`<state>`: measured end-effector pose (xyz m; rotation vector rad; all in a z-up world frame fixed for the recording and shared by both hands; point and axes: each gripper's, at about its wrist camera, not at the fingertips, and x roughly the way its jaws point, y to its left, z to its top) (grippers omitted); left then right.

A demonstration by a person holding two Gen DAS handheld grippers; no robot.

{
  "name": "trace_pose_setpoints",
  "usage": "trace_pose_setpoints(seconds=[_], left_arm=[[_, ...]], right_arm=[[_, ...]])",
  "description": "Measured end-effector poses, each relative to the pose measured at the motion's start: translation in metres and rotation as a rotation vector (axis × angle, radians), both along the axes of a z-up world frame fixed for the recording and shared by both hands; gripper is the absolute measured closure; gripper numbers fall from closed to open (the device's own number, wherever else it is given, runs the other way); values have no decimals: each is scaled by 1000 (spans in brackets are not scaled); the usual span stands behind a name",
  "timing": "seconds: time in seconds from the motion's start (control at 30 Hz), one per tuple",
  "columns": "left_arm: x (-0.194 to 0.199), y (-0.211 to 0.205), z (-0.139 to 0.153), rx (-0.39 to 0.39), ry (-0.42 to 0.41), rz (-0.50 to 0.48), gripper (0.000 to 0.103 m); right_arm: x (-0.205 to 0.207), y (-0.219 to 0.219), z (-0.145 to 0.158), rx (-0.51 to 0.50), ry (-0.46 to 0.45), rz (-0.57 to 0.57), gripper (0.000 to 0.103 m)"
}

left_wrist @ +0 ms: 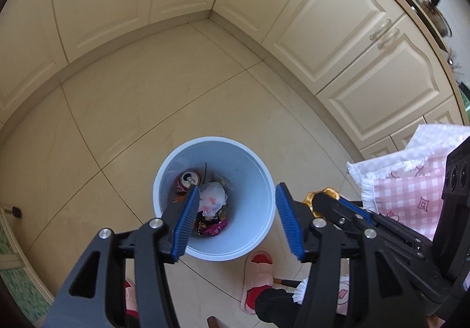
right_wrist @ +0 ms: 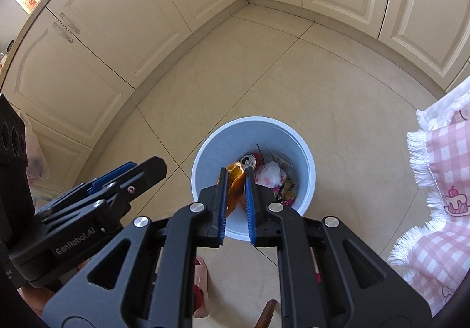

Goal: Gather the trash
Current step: 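Open the right tool over the bin to drop the orange piece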

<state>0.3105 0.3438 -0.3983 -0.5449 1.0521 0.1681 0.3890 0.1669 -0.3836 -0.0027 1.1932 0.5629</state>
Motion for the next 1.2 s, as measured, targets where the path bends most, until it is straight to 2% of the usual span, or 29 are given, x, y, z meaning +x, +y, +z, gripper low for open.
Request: trace_pose_setpoints(seconds=[0.5,0.53,0.63,0.7,0.8,1.0,1.2], left_arm=[[-7,13,3,-34,-17,51,46],[-7,14,3,-41,-19,53,46],[-9,14,4,-73,-30,58,46],[-10,13,7,-65,-39,58,45],[-13,11,10,-44,-43,55,44],[-21,4,26,-19,-59,42,44],[-28,-22,64,-9,-121,-16,44]], right_arm=[[7,9,10,-1,-27,-15,90],[6,9,11,-1,-28,-17,87],[6,6,14,-3,-34,-26,71],[5,4,18,-3,-46,-31,62],[3,-1,25,-8,-65,-32,61],[-4,-19,50,-13,-108,-34,61],[-21,-51,98,3,-188,-58,61]])
